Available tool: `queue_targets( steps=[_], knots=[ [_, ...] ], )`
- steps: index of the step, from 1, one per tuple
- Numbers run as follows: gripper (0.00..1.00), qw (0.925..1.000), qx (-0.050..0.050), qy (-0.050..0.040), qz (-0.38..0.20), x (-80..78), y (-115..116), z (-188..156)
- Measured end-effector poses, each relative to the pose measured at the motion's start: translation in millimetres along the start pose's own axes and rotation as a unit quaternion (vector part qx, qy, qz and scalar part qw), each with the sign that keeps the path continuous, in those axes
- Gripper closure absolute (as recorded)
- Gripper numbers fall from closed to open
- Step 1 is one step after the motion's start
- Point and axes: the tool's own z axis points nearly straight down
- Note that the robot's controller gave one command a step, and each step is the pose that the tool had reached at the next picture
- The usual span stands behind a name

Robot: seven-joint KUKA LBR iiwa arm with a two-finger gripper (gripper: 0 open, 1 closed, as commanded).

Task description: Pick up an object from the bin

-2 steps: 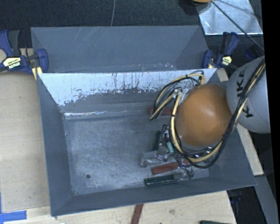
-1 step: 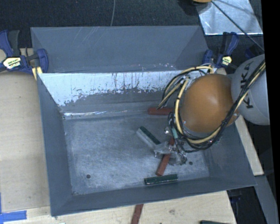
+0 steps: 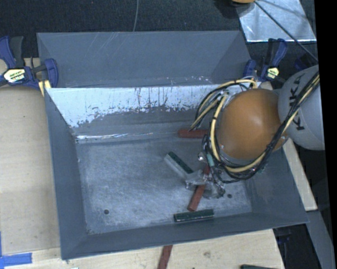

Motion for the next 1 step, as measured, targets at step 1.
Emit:
queue_targets(
  steps=[1],
  knots=[
    [1.00,1.0000,0.002,-0.0010,-0.009,8.5,23.0,-197.0]
  ],
)
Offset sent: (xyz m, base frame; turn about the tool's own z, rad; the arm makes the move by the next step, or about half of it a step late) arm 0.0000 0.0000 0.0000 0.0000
